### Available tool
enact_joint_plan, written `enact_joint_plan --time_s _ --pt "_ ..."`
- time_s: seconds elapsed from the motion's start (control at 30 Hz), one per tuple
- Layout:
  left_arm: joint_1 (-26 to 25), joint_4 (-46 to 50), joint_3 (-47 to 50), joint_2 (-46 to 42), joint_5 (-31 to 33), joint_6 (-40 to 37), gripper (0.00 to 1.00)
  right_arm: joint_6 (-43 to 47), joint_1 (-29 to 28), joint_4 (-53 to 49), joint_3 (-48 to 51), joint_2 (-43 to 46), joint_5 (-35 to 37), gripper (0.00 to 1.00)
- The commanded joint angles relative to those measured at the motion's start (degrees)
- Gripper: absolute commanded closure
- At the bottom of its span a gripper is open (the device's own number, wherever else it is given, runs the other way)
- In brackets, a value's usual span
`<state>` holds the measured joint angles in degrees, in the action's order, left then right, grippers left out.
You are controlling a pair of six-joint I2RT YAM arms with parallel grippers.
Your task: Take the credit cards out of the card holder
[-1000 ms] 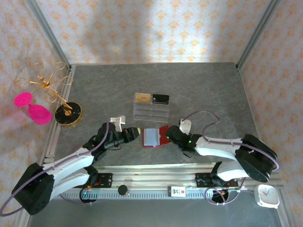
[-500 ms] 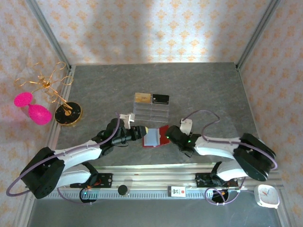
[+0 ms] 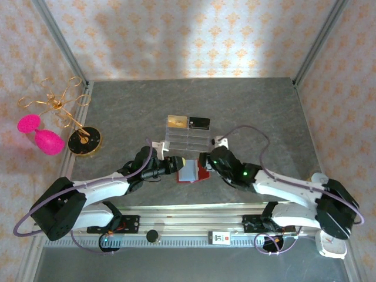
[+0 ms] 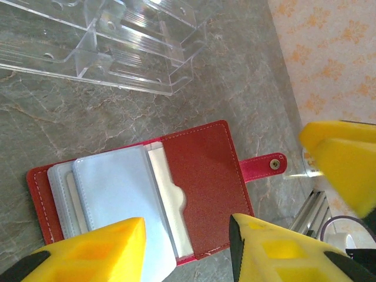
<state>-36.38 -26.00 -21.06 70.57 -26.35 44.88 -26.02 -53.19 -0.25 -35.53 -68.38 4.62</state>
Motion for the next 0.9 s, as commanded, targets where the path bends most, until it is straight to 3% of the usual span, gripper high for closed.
enact_joint_plan --time_s 0.0,0.4,0.67,0.77,0.87 --pt "0.55 0.39 -0.5 -1.35 1.96 -1.18 0.58 0.5 0.1 1.15 -0.11 -5.88 -6.79 0.7" --pt "2.72 -3.18 1.87 3.61 0.16 -1.63 0.51 -5.27 0.54 8.79 7.77 -18.68 -5.04 0.87" --pt "2.71 -4.38 1.97 7.72 0.51 -1.29 0.51 -4.54 0.72 10.64 9.12 -18.82 -5.15 0.88" --pt "2.65 -6.97 2.22 8.06 -1.14 -0.34 0.58 -4.28 0.77 10.89 9.16 -18.7 -5.3 0.88" --pt "1.7 -7.01 1.51 7.68 -1.28 -0.33 0.59 -4.02 0.72 11.09 9.14 -18.83 -5.4 0.88"
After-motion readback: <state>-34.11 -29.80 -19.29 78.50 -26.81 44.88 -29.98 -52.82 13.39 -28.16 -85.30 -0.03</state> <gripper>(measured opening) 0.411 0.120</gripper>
